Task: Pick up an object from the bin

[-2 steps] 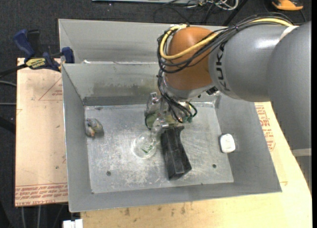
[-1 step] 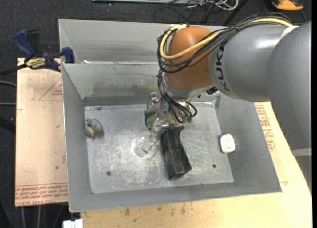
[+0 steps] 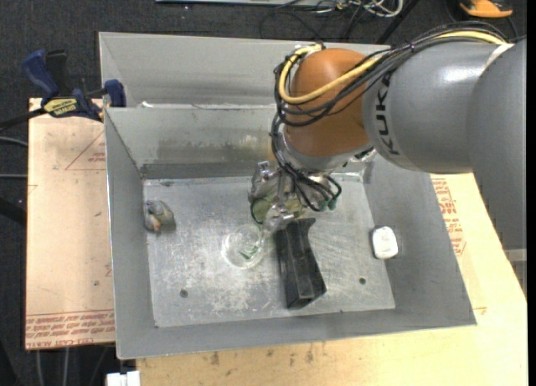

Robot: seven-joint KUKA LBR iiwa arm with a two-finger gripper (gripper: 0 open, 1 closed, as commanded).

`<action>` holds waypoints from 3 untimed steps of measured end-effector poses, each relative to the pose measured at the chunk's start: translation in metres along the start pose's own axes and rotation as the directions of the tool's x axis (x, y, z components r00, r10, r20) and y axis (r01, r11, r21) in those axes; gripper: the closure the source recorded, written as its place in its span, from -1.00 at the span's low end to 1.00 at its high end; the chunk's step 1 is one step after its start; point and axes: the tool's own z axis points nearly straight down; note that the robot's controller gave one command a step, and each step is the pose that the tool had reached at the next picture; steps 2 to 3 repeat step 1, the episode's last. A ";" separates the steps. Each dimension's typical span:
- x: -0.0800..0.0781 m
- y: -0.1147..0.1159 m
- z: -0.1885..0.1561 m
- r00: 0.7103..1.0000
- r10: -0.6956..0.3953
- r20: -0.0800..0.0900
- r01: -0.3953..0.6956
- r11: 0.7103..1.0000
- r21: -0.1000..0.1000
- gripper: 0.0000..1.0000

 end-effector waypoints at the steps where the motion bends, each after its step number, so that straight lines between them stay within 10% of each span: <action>1: -0.027 -0.002 -0.128 0.998 0.056 -0.002 -0.056 0.998 0.001 1.00; 3: -0.027 -0.002 -0.128 0.998 0.056 -0.002 -0.056 0.998 0.001 1.00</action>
Offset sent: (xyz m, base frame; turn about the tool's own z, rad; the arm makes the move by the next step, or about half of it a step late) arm 0.0000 0.0000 0.0000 0.0000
